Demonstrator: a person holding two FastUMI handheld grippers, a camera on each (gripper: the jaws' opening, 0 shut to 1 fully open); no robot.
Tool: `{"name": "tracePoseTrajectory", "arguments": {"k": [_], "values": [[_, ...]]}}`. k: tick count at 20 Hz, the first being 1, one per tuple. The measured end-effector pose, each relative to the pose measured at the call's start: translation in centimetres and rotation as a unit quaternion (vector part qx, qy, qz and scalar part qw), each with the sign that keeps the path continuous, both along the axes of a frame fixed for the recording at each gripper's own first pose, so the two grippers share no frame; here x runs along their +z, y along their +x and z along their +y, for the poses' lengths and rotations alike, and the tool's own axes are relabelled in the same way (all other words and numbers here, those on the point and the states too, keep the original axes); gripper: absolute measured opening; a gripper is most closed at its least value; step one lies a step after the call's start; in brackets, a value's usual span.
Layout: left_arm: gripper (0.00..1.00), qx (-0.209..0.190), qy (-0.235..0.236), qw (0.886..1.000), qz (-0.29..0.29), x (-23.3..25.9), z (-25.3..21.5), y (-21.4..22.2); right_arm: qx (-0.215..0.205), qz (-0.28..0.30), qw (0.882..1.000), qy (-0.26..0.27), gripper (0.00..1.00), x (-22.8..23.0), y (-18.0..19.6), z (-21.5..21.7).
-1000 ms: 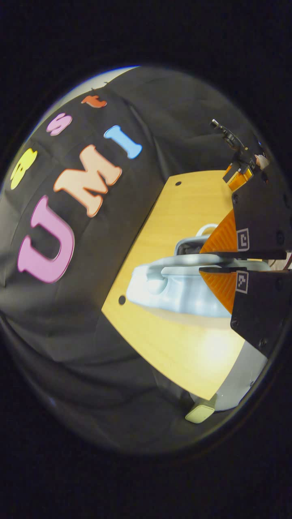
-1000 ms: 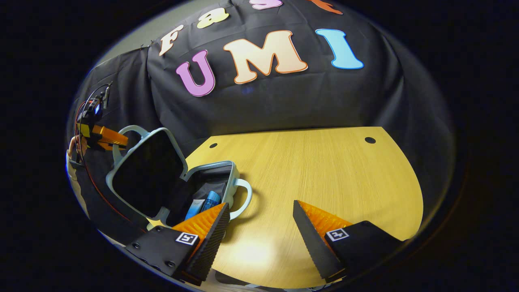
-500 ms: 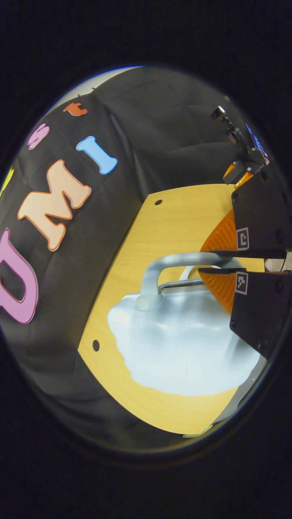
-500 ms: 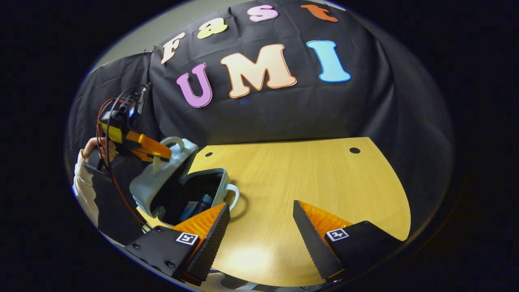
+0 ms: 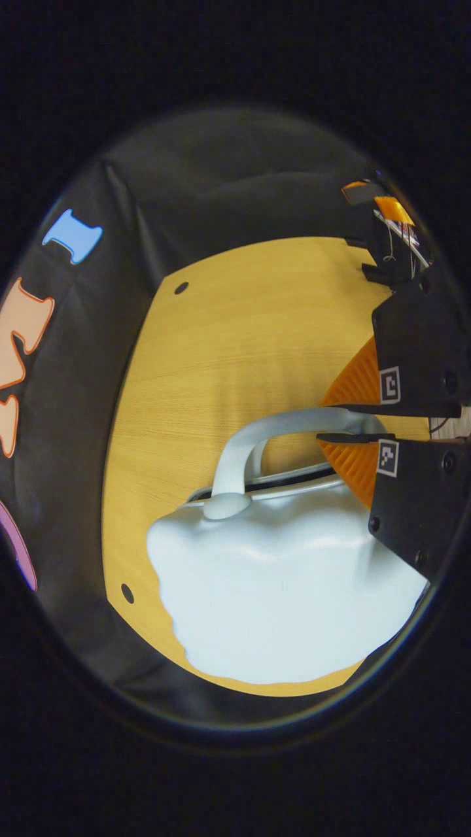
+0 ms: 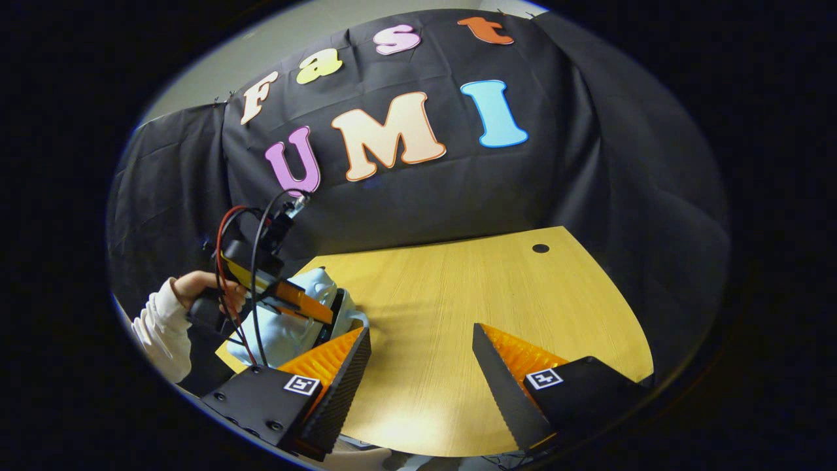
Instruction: First open the suitcase, pack the skin care products into it, and then close the suitcase.
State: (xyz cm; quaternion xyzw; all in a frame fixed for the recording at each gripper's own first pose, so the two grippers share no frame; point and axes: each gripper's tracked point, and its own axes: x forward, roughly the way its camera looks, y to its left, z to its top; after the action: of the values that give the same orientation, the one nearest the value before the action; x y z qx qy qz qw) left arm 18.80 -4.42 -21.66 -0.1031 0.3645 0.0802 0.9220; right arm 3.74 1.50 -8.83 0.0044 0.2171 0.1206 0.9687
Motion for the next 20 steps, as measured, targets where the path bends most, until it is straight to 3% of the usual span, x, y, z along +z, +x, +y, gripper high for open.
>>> {"name": "tracePoseTrajectory", "arguments": {"k": [4, 6, 7, 9, 13, 15, 20], "values": [[0.09, 0.001, 0.03, 0.999, 0.014, -1.0, -0.2, 0.3, -0.01, -0.007, 1.0, 0.005, 0.98, 0.5, 0.3, -1.4], [0.17, 0.007, 0.03, 0.999, 0.016, -1.2, -0.5, 0.2, -0.011, -0.01, 1.0, 0.007, 0.98, 0.6, 0.4, -2.0], [0.25, 0.008, 0.026, 1.0, 0.014, -1.0, -0.9, -0.1, -0.01, -0.011, 1.0, 0.007, 0.98, 0.8, 0.4, -2.2], [0.22, 0.002, 0.018, 1.0, -0.003, 0.0, -2.4, -1.3, -0.008, -0.014, 1.0, 0.009, 0.98, 1.1, 0.4, -2.6], [0.75, 0.001, 0.033, 0.998, -0.054, 2.0, -5.3, -2.9, 0.001, -0.014, 1.0, 0.009, 0.98, 1.0, 0.1, -2.8], [0.83, 0.017, 0.045, 0.995, -0.082, 2.9, -5.8, -4.4, 0.006, -0.013, 1.0, 0.004, 0.98, 0.9, -0.3, -2.7], [0.83, 0.026, 0.098, 0.99, -0.101, 3.0, -7.3, -7.7, 0.016, -0.015, 1.0, 0.005, 0.98, 1.1, -1.3, -2.6]]}}
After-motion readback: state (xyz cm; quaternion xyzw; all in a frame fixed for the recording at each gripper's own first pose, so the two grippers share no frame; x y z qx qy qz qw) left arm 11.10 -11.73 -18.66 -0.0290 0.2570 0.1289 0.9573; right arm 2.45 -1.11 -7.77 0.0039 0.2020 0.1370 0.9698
